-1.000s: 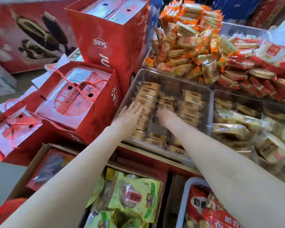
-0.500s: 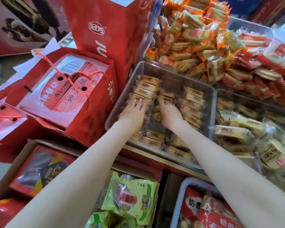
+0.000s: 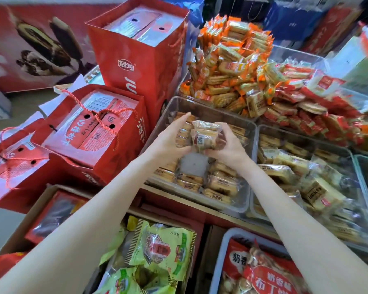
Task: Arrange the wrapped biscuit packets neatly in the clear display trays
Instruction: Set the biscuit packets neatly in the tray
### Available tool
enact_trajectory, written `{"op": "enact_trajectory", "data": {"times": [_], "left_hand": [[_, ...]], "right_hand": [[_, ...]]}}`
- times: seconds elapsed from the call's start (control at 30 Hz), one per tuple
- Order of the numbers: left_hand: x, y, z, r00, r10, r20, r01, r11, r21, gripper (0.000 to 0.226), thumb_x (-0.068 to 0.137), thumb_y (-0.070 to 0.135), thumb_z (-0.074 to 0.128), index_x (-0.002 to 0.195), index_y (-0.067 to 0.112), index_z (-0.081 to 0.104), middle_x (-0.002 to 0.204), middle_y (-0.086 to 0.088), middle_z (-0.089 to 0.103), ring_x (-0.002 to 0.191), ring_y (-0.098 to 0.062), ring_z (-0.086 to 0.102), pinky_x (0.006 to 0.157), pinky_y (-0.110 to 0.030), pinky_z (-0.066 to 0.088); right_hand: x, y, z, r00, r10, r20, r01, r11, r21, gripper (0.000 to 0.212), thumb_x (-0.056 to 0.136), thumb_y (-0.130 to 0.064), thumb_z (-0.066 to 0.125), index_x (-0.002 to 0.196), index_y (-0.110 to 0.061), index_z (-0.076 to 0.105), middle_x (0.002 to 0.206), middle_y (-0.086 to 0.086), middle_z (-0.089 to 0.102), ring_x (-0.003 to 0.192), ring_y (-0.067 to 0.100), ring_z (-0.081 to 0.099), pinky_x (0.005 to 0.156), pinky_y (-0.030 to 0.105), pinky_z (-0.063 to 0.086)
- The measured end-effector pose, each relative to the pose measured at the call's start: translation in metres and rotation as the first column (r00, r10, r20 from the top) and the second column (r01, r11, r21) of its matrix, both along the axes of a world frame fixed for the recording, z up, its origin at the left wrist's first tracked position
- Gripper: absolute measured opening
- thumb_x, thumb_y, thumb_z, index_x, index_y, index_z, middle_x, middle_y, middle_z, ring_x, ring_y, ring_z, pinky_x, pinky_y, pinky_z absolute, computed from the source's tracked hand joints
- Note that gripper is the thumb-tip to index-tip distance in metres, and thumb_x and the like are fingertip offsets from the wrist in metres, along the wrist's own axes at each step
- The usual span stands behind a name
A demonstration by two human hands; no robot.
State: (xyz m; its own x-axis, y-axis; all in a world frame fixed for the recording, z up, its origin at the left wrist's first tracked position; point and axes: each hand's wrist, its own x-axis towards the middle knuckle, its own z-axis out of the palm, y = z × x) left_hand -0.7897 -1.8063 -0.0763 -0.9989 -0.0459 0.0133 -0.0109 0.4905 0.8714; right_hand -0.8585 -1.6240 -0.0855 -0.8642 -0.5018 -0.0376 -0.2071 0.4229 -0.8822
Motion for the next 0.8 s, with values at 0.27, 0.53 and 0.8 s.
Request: {"op": "enact_trajectory", "data": {"times": [0.27, 0.53, 0.8], "left_hand": [[0.019, 0.018, 0.03, 0.998, -0.042, -0.041, 0.045, 0.997, 0.065, 0.067, 0.068, 0.003, 0.081, 0.128, 0.014, 0.052, 0.116, 0.003, 0.059, 0.106, -0.014, 0.06, 0.097, -0.032, 0.048], [0.041, 0.025, 0.048, 0.99, -0.069, 0.124, 0.008, 0.9, 0.435, 0.057, 0.077, 0.014, 0.075, 0.129, 0.013, 0.051, 0.121, -0.003, 0.064, 0.112, -0.013, 0.06, 0.094, -0.027, 0.048], [0.052, 0.036, 0.07, 0.981, -0.094, 0.167, 0.005, 0.881, 0.473, 0.073, 0.061, 0.019, 0.083, 0.124, 0.02, 0.049, 0.111, -0.004, 0.066, 0.099, -0.016, 0.064, 0.09, -0.035, 0.049]], "right_hand": [[0.031, 0.02, 0.038, 0.993, 0.116, -0.036, -0.116, 0.993, 0.001, 0.077, 0.069, -0.019, 0.083, 0.127, -0.04, 0.037, 0.123, -0.001, 0.046, 0.111, 0.018, 0.052, 0.095, 0.03, 0.045], [0.058, 0.04, 0.057, 0.971, -0.092, 0.22, 0.182, 0.882, -0.434, 0.035, 0.076, -0.011, 0.076, 0.106, -0.021, 0.061, 0.131, 0.006, 0.052, 0.115, 0.017, 0.058, 0.079, 0.023, 0.055], [0.063, 0.046, 0.08, 0.993, -0.12, -0.02, 0.105, 0.929, -0.354, 0.019, 0.076, -0.007, 0.075, 0.09, -0.019, 0.069, 0.123, -0.001, 0.046, 0.121, 0.015, 0.046, 0.089, 0.02, 0.051]]}}
